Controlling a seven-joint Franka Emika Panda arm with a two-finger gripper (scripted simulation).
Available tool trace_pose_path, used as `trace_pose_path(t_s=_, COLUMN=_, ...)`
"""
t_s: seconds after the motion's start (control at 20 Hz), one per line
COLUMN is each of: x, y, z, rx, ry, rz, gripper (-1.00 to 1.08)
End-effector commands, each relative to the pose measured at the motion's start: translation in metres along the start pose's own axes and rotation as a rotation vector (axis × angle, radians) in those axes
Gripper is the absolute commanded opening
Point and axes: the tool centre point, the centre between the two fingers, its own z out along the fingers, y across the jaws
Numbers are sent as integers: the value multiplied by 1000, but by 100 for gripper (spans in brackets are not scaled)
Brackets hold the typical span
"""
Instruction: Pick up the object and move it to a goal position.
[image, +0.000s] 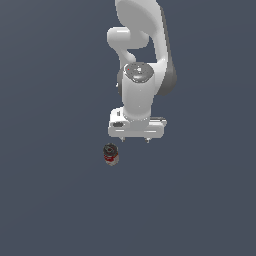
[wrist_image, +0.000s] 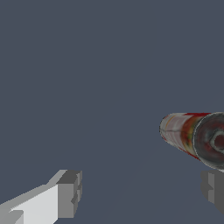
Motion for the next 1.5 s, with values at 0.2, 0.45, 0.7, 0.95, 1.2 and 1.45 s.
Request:
trace_pose_path(t_s=0.2, x=6, y=31, z=11, rx=-2, ry=-7, rz=183, gripper=100)
trace_pose_path(t_s=0.45, x=10, y=62, z=22, rx=-6, ry=-12, rz=365, gripper=100)
trace_pose_path(t_s=0.7, x=13, y=86, z=30, rx=-12, ry=-14, rz=503, gripper=100)
trace_pose_path(t_s=0.95, x=14, y=101, z=34, rx=-16, ry=-15, rz=590, gripper=100)
trace_pose_path(t_s=1.2, x=14, y=108, z=36, rx=-18, ry=-15, rz=625, gripper=100)
trace_pose_path(t_s=1.45, x=14, y=107, z=40, rx=-18, ry=-15, rz=621, gripper=100)
